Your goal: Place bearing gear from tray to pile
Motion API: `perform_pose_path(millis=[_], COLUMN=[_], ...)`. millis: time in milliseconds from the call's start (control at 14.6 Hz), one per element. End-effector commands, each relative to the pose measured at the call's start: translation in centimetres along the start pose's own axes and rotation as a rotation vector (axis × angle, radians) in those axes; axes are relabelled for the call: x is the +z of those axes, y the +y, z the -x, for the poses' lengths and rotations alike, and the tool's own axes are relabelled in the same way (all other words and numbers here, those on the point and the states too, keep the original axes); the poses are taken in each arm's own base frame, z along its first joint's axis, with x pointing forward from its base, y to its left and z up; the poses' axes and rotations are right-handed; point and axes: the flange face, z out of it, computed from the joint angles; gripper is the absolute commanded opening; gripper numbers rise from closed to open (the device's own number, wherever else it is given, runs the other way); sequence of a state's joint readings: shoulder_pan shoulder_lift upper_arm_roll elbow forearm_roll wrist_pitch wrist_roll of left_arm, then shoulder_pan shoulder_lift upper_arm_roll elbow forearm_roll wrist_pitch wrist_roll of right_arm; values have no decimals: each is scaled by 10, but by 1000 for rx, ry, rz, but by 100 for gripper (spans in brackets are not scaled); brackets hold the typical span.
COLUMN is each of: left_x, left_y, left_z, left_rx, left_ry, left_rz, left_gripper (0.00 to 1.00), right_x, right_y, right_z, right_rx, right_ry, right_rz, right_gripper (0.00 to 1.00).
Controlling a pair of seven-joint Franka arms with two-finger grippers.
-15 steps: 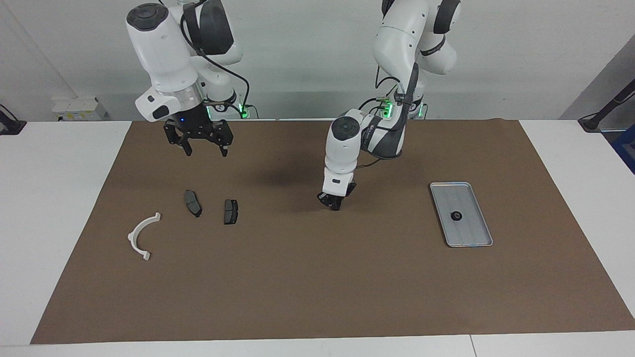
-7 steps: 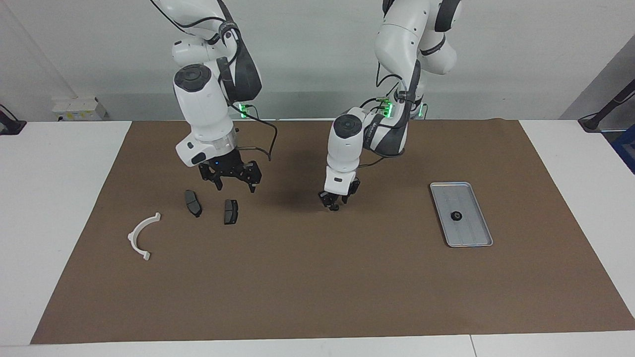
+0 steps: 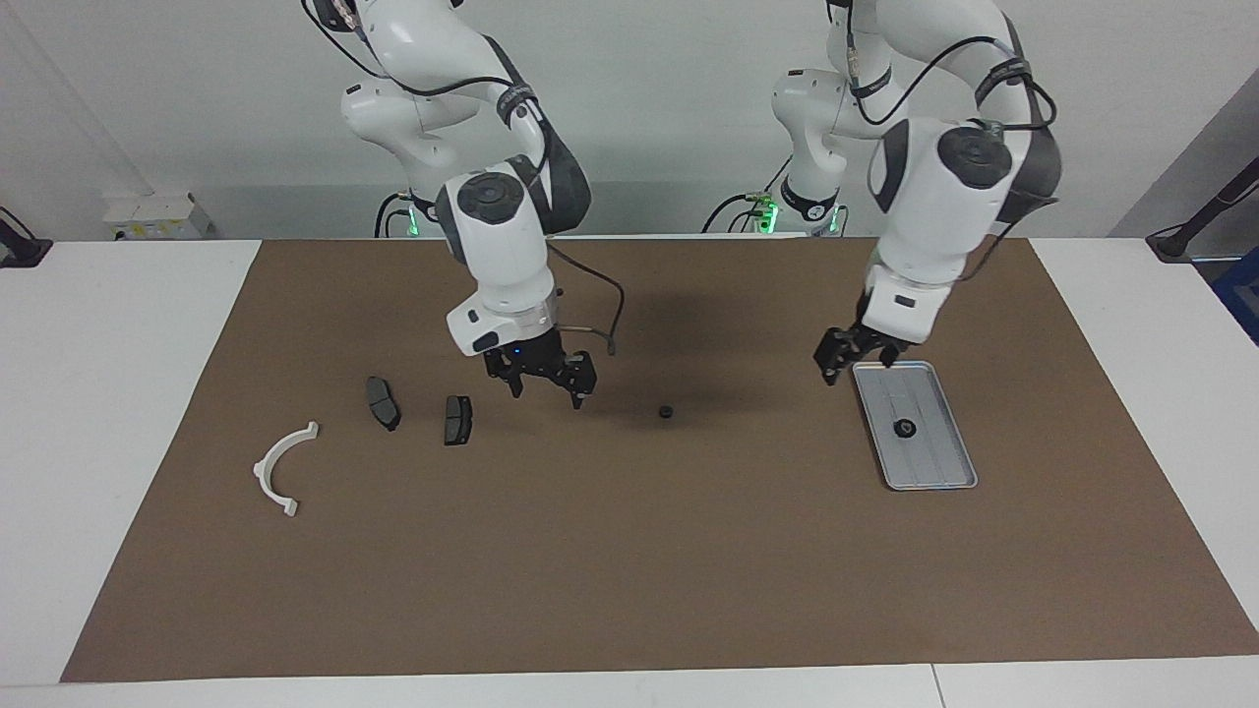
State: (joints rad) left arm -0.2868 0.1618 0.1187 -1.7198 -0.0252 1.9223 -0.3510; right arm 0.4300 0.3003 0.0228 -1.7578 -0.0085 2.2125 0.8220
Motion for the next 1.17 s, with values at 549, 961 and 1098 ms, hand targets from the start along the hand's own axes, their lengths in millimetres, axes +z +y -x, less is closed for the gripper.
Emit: perform_pose_path(millis=[549, 961, 1098], left_x=[142, 181, 186], left_y=[-99, -104, -107], left_z=[-11, 2, 5], left_rx=[184, 216, 213], left_ry=[-9, 2, -4], left_rz=[-11, -15, -16], left_gripper=[92, 90, 88], right_x=[89, 99, 111], right_y=[-128, -143, -151], right_z=[55, 73, 93], right_rx=[212, 204, 173], right_ry=[18, 5, 0], right_rz=[170, 123, 117], right_gripper=[96, 95, 95])
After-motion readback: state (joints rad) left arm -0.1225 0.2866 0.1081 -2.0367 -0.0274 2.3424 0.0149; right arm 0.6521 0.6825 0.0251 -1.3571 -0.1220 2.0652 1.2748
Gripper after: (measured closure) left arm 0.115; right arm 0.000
